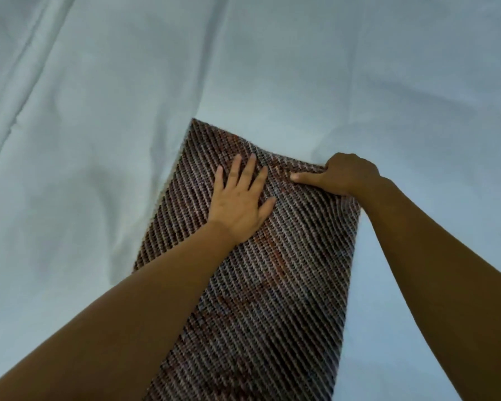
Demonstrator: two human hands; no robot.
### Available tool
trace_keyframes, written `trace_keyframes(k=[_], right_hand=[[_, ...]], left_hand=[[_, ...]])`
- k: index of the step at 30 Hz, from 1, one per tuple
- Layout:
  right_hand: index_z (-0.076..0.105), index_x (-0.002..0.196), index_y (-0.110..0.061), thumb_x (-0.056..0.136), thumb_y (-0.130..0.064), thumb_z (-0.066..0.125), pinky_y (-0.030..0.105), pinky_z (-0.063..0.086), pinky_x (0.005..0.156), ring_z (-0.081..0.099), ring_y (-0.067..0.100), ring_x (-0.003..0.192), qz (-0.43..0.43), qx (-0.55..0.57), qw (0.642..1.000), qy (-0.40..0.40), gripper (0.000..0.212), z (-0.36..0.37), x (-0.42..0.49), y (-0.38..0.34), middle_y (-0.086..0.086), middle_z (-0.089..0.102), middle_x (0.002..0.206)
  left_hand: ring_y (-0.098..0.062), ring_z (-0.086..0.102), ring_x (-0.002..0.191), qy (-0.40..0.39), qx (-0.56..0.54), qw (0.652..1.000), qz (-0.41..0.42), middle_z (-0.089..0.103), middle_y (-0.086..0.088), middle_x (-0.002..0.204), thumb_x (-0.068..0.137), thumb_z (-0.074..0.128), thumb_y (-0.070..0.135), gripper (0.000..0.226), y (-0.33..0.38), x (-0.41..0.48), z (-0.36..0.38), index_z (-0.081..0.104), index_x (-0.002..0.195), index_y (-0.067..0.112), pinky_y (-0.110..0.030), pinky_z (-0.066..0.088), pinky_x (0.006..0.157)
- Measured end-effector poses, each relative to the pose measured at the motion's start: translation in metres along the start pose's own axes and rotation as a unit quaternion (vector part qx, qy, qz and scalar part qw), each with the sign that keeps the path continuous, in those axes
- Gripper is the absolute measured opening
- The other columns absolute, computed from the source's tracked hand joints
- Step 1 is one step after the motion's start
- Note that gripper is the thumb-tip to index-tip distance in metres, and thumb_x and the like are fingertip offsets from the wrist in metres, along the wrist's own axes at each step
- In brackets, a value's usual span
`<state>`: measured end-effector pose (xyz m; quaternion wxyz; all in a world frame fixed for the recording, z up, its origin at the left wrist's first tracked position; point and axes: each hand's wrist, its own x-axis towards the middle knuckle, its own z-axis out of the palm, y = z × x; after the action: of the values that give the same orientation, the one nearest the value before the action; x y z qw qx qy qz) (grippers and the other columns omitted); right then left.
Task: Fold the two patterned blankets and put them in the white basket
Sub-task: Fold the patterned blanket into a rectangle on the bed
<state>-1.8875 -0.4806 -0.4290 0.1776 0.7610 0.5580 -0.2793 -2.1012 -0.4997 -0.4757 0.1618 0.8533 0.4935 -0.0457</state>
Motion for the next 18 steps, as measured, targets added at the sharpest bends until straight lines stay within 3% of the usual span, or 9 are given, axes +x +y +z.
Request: trace_keyframes(k=[2, 6, 10, 14, 16, 18], right_hand=[[0.05, 0.075, -0.013, 0.027, -0.103, 0.027, 0.039, 0.048, 0.08, 0.054, 0.023, 0.077, 0.002, 0.028, 0.999, -0.017, 0.104, 0.0, -0.002, 0.018, 0.0, 0.052, 0.075], [0.045, 0.052, -0.014, 0.036, -0.095, 0.04, 0.027, 0.035, 0.052, 0.052, 0.018, 0.054, -0.055, 0.08, 0.995, -0.008, 0.083, 0.005, 0.001, 0.047, 0.002, 0.052, 0.056], [0.047, 0.052, -0.016, 0.042, -0.093, 0.04, 0.024, 0.027, 0.046, 0.048, 0.014, 0.052, -0.029, 0.015, 0.996, 0.078, 0.078, 0.013, 0.02, 0.055, -0.001, 0.051, 0.055], [0.045, 0.074, -0.018, 0.057, -0.085, 0.05, 0.03, 0.035, 0.059, 0.052, 0.023, 0.071, -0.02, 0.034, 0.984, 0.173, 0.069, 0.041, 0.031, 0.048, -0.001, 0.051, 0.072], [0.049, 0.093, -0.012, 0.065, -0.08, 0.049, 0.037, 0.039, 0.068, 0.053, 0.03, 0.086, -0.048, 0.002, 0.971, 0.234, 0.073, 0.048, 0.03, 0.046, 0.01, 0.055, 0.089], [0.049, 0.102, -0.011, 0.07, -0.077, 0.045, 0.038, 0.04, 0.071, 0.053, 0.03, 0.088, -0.08, -0.026, 0.967, 0.241, 0.074, 0.044, 0.027, 0.045, 0.013, 0.058, 0.098]], left_hand=[[-0.023, -0.016, 0.143, -0.021, 0.008, 0.999, -0.024, -0.011, -0.002, 0.158, 0.092, 0.012, 0.06, 0.068, 0.0, 0.005, 0.009, -0.004, 0.148, 0.026, -0.043, -0.018, 0.107], [-0.023, -0.017, 0.143, -0.018, 0.031, 0.999, -0.035, -0.014, -0.003, 0.157, 0.086, 0.002, 0.064, 0.071, -0.007, 0.012, 0.023, -0.01, 0.147, 0.029, -0.044, -0.019, 0.106], [-0.026, -0.017, 0.142, -0.011, 0.04, 0.998, -0.049, -0.015, -0.006, 0.156, 0.081, -0.005, 0.067, 0.074, -0.008, 0.014, 0.027, -0.015, 0.145, 0.032, -0.046, -0.019, 0.106], [-0.029, -0.018, 0.142, 0.002, 0.056, 0.997, -0.057, -0.017, -0.008, 0.156, 0.081, -0.002, 0.072, 0.077, -0.013, 0.027, 0.02, -0.017, 0.144, 0.032, -0.052, -0.015, 0.108], [-0.028, -0.017, 0.142, -0.005, 0.077, 0.997, -0.028, -0.015, -0.007, 0.156, 0.076, -0.003, 0.076, 0.083, -0.025, 0.042, 0.007, -0.019, 0.144, 0.031, -0.051, -0.015, 0.108], [-0.027, -0.009, 0.144, -0.039, 0.093, 0.995, 0.019, -0.003, -0.008, 0.158, 0.07, 0.001, 0.08, 0.094, -0.041, 0.06, -0.013, -0.01, 0.147, 0.027, -0.051, -0.013, 0.109]])
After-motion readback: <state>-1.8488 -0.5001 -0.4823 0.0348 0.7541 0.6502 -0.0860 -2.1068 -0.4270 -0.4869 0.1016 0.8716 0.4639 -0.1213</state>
